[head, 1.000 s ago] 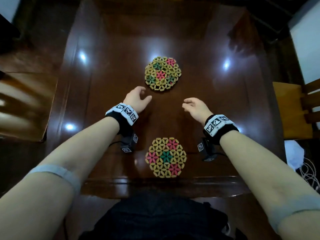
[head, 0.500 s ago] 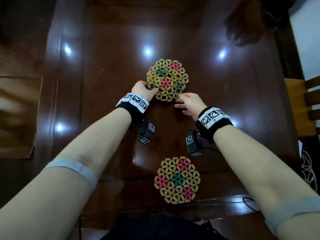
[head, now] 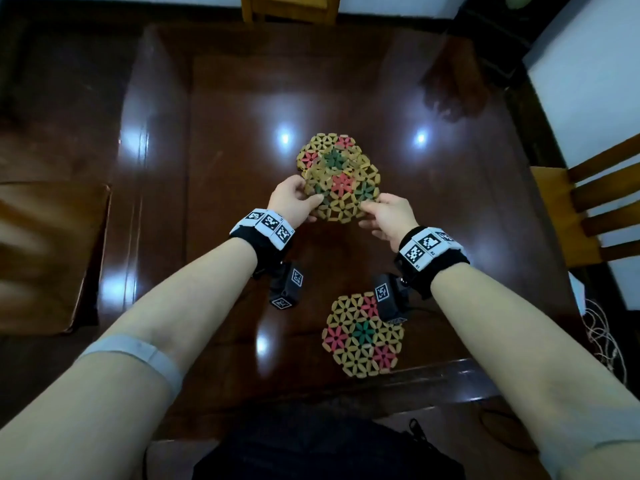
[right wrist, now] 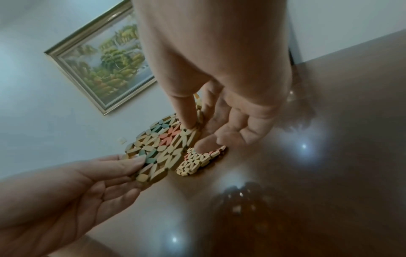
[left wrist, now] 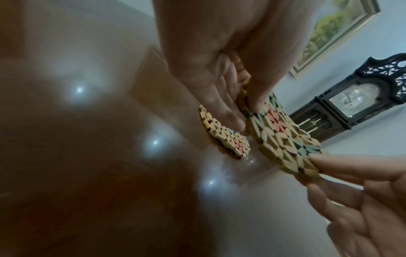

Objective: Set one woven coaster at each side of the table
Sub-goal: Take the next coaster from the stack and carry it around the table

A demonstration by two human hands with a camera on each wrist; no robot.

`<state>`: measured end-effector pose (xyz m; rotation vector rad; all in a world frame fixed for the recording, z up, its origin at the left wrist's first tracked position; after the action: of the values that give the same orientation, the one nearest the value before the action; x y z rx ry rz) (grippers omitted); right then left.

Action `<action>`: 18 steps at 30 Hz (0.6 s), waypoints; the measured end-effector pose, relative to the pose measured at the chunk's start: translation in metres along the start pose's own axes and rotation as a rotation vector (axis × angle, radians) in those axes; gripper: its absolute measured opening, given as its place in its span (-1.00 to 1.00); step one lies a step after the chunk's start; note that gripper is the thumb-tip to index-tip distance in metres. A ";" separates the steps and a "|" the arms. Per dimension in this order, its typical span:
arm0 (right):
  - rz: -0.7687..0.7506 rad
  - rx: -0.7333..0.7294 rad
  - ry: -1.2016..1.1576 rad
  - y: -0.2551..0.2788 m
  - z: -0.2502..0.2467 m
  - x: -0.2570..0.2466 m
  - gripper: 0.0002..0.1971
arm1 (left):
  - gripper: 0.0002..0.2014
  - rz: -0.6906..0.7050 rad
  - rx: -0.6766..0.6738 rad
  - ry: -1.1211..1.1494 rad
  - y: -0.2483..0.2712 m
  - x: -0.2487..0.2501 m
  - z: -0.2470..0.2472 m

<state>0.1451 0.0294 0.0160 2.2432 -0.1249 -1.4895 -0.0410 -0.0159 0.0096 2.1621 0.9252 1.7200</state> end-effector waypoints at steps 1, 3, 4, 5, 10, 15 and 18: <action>-0.015 0.002 0.002 0.012 -0.001 0.001 -0.94 | -0.76 -0.002 -0.023 0.000 0.011 -0.003 -0.002; -0.048 0.029 0.007 0.036 -0.001 0.006 -0.80 | -0.77 -0.006 -0.058 0.016 0.035 -0.012 -0.006; -0.072 0.038 0.005 0.049 0.000 0.009 -0.79 | -0.78 -0.001 -0.063 0.026 0.047 -0.018 -0.008; -0.094 0.042 -0.002 0.062 0.002 0.011 -0.85 | -0.79 0.003 -0.061 0.035 0.060 -0.024 -0.010; -0.101 0.038 -0.030 0.128 0.021 0.034 -0.77 | -0.78 0.020 -0.024 0.003 0.119 -0.064 -0.022; -0.018 -0.043 -0.009 0.190 0.043 0.053 -0.68 | -0.78 -0.001 -0.032 -0.049 0.166 -0.105 -0.041; 0.008 -0.099 -0.048 0.216 0.061 0.054 -0.65 | -0.79 0.002 -0.006 -0.105 0.185 -0.122 -0.058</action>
<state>0.1484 -0.2002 0.0379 2.1271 -0.0731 -1.5125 -0.0477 -0.2446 0.0288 2.2259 0.8898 1.5904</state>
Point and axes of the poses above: each hand's wrist, its own y-axis away from the middle knuckle, its own z-axis out of the palm, x = y × z, the point moved 4 cm from there along -y, towards the middle knuckle, and after that the axes turned 12 degrees about -z, right-handed, at the moved point
